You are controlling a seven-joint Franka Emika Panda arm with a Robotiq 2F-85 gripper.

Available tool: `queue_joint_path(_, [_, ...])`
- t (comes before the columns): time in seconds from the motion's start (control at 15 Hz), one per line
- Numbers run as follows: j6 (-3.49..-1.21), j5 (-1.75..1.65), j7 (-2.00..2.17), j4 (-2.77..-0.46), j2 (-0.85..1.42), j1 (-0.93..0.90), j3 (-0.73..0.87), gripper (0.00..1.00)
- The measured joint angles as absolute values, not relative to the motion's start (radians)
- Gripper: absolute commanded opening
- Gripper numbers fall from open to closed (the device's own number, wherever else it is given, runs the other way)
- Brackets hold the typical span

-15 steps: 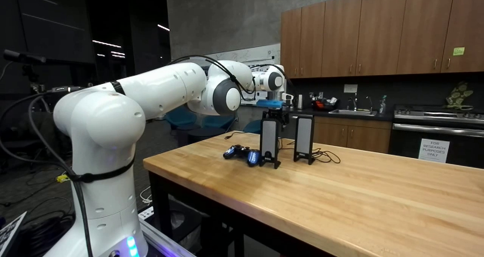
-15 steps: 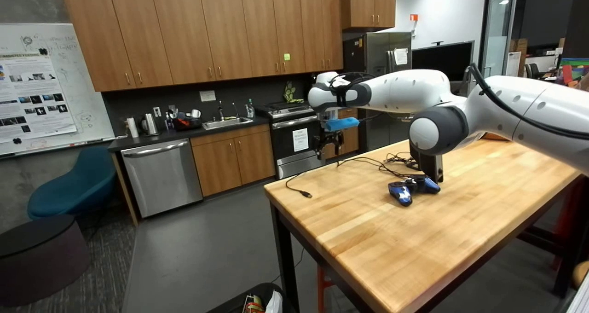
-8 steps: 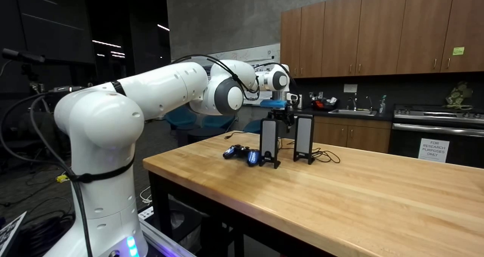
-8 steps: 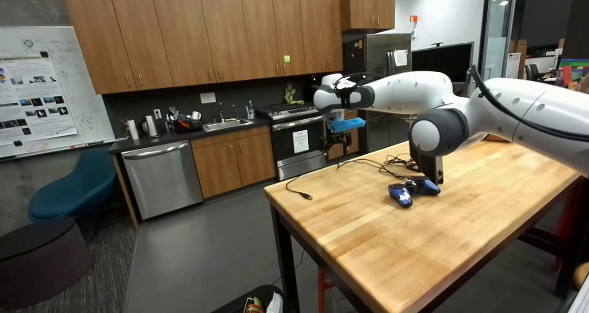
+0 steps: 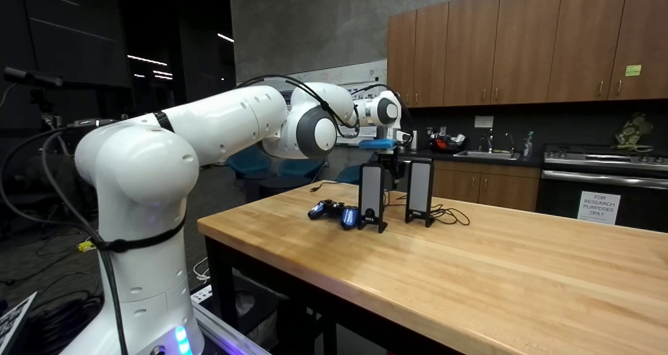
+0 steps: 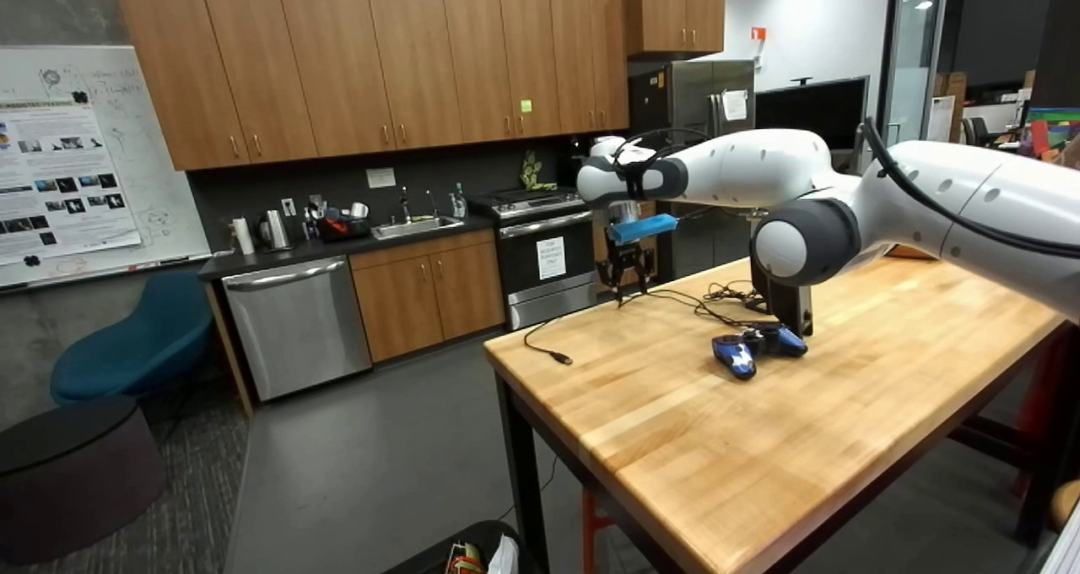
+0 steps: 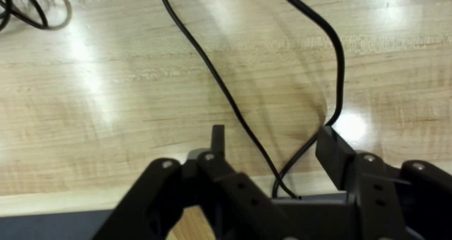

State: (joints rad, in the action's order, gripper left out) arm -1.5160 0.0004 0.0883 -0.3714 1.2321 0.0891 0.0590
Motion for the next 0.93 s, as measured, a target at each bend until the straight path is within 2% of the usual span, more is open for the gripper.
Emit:
queue_joint_path(0.27, [-1.481,0.000,0.089,-0.372,1.235,0.089,0.061,0.05])
queue_joint_path(0.33, [-1.474,0.000,0.089,-0.372,1.236,0.088,0.061,0.01])
queue_joint_path(0.93, [-1.466,0.001,0.083,-0.365,1.223,0.090,0.060,0.01])
